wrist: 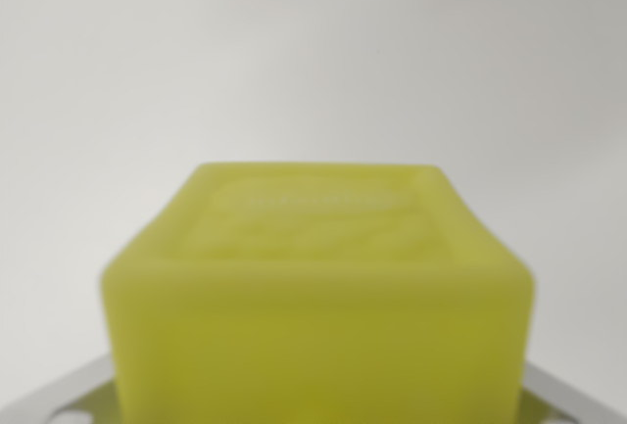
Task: Pick yellow cube
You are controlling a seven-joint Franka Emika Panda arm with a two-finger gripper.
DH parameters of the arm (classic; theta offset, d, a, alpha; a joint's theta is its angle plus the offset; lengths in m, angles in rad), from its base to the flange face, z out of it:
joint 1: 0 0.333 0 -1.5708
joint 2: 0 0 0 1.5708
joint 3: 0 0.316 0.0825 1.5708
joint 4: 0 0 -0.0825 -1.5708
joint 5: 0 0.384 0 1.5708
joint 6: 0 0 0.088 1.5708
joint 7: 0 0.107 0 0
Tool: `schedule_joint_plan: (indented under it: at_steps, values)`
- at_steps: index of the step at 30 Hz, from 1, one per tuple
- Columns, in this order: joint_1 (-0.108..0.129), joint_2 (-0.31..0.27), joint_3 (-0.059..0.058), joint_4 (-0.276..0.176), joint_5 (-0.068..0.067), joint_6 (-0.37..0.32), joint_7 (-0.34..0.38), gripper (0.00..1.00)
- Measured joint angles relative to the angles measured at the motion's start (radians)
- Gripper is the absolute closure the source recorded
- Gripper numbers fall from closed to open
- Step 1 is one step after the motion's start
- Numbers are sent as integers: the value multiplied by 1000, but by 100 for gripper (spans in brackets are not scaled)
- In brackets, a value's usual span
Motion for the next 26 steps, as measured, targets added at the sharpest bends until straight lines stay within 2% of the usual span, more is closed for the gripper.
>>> schedule_joint_plan:
  at_steps: [16,26]
  values:
    - [0,-49,0,36,1,-85,-1,100]
    - [0,-51,0,39,1,-90,-1,100]
